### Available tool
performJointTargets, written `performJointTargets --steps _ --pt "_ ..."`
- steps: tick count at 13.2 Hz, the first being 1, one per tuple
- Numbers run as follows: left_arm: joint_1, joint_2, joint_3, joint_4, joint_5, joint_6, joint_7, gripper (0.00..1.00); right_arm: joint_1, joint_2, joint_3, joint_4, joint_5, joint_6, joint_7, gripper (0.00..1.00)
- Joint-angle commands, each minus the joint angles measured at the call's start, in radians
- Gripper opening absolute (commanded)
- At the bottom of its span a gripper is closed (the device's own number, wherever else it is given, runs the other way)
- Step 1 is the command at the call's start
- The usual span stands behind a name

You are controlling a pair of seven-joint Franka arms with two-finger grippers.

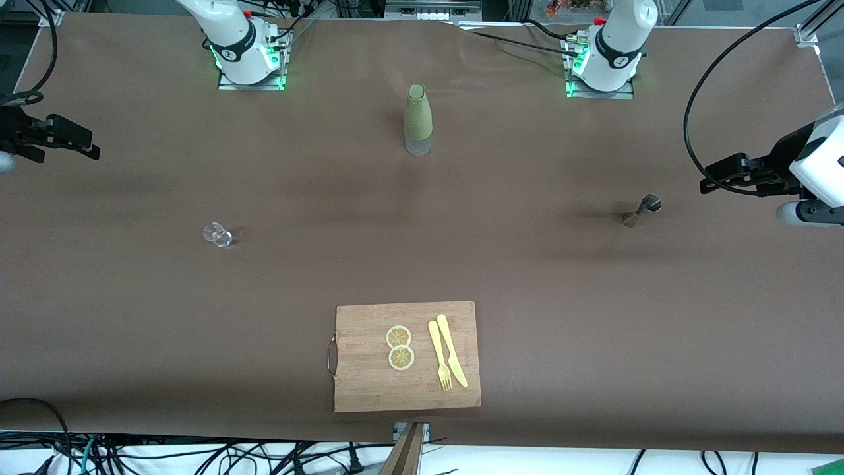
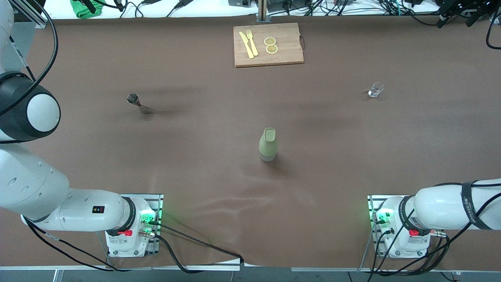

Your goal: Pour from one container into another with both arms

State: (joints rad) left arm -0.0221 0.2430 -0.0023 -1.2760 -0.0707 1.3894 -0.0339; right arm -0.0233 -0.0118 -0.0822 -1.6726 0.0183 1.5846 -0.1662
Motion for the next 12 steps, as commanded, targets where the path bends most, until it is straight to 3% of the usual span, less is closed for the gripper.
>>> performJointTargets --steps 1,7,10,12 --pt "0.007 0.025 -0.002 0.049 -0.018 -0.013 -0.009 1.0 0.0 0.007 -0.001 0.025 0.006 -0.018 -0.009 1.0" --pt "0.02 0.025 -0.002 0.047 -0.017 -0.013 -0.009 1.0 -0.017 0.035 -0.016 0.019 0.011 -0.02 -0.068 1.0" --pt "0.028 0.025 -0.004 0.047 -0.018 -0.013 -0.008 1.0 -0.029 0.071 -0.074 0.02 0.02 -0.02 -0.361 1.0" --pt "0.037 0.025 -0.002 0.047 -0.018 -0.016 -0.008 1.0 -0.029 0.094 -0.125 0.013 0.084 -0.018 -0.542 1.0"
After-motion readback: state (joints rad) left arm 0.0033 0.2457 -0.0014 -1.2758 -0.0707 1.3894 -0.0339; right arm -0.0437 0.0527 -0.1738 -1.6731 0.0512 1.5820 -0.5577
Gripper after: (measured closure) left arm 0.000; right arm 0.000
